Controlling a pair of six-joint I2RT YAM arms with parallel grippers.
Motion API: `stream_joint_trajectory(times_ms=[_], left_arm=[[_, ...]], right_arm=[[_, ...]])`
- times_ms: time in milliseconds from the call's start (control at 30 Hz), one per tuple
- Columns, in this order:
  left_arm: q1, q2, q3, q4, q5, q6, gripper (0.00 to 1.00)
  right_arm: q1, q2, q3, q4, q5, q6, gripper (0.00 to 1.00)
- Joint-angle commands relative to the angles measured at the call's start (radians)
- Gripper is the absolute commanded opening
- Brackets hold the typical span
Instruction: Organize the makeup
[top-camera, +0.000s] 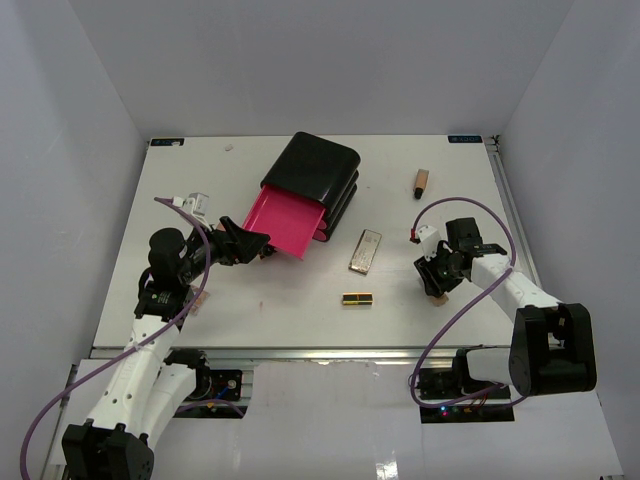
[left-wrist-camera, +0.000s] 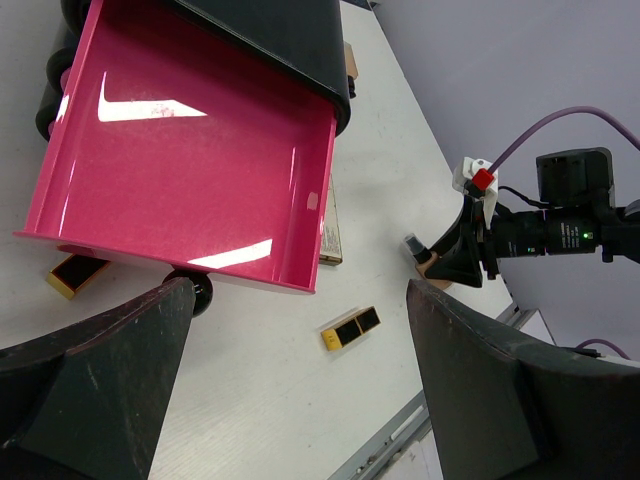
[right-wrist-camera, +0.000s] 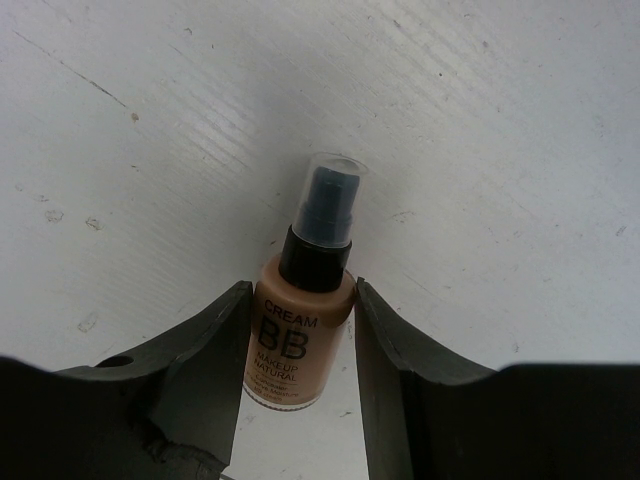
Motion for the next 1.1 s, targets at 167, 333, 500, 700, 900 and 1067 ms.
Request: stream_joint_trajectory(times_ms=[167, 333, 500, 700, 900, 1067], left_arm=[[0.002, -0.017, -0.001, 0.012, -0.005, 0.004, 0.98], [0.001, -0.019, -0.001, 0.012, -0.005, 0.005, 0.98], [0.001, -0.019, -0.001, 0.012, -0.005, 0.004, 0.98], [0.001, -0.02, -0.001, 0.013, -0.006, 0.004, 0.98], [0.001, -0.02, -0.001, 0.013, -0.005, 0.004, 0.98], [0.001, -0.022, -0.001, 0.013, -0.007, 0.004, 0.98]], right_arm=[[0.008, 0.043, -0.008, -0.01, 0.018, -0.006, 0.43], [0.008, 0.043, -0.009, -0.009, 0.021, -0.006, 0.46], [0.009, 0.043, -0.014, -0.004, 0.027, -0.007, 0.48], [0.008, 0.042, -0.024, 0.001, 0.036, -0.009, 0.49], [0.008, 0.042, -0.026, 0.002, 0.044, -0.012, 0.49], [0.008, 0.043, -0.027, 0.001, 0.045, -0.014, 0.5]])
